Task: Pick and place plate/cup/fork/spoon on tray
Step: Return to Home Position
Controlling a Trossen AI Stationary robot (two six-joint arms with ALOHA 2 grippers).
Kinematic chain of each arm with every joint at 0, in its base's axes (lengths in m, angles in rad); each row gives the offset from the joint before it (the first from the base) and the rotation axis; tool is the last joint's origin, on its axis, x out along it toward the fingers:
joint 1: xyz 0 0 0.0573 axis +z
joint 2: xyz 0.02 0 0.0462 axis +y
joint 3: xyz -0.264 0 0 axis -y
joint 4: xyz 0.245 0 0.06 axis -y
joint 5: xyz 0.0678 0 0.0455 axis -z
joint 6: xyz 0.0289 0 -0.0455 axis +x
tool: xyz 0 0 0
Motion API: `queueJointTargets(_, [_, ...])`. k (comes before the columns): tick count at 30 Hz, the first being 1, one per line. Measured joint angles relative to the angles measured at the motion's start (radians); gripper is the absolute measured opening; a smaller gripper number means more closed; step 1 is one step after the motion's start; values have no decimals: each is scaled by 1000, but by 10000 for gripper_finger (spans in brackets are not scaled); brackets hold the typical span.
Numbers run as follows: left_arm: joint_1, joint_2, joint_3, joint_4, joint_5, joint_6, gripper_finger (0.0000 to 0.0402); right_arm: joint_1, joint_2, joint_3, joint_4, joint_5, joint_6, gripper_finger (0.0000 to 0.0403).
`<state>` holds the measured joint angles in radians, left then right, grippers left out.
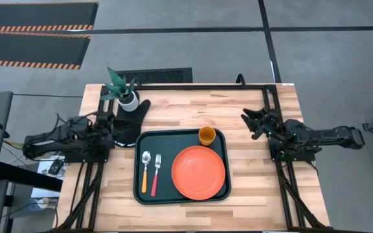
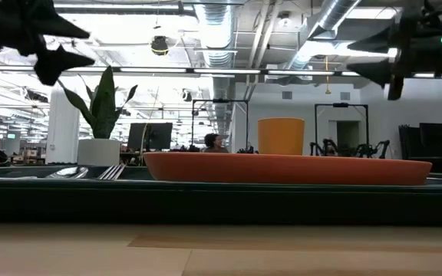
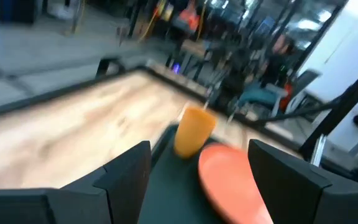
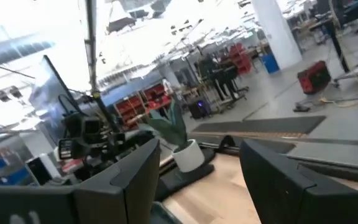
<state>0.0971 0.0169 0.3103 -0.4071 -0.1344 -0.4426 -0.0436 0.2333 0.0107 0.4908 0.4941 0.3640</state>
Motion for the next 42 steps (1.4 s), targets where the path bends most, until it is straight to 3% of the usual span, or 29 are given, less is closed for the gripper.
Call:
queueJointTargets(9, [0,-15,-229,225,115,37,256,54,15,-2,-46,-1,-28,244])
queueJointTargets(13, [-5,9,-299,472,159,86,256,69,16,-2,-62,-1,-16,244])
queueJointTargets(19, [-6,3,-300,456,63,99,256,73,15,-3,-81,-7,0,244])
queueJointTargets(25, [-7,1,-300,453,23,112,256,72,16,-3,-258,-48,76,244])
queueJointTargets(28, [-7,0,-301,464,-36,83,256,72,15,-3,-222,-53,51,244])
queueJointTargets(32, [-6,0,-301,464,-34,32,256,76,-32,1,-88,-101,-11,244])
queueJointTargets(38, [-6,4,-302,464,-23,23,256,79,-150,-1,-232,-80,-84,244])
queueJointTargets(42, [-6,3,-302,464,32,147,256,80,-204,-3,-308,-135,-153,244])
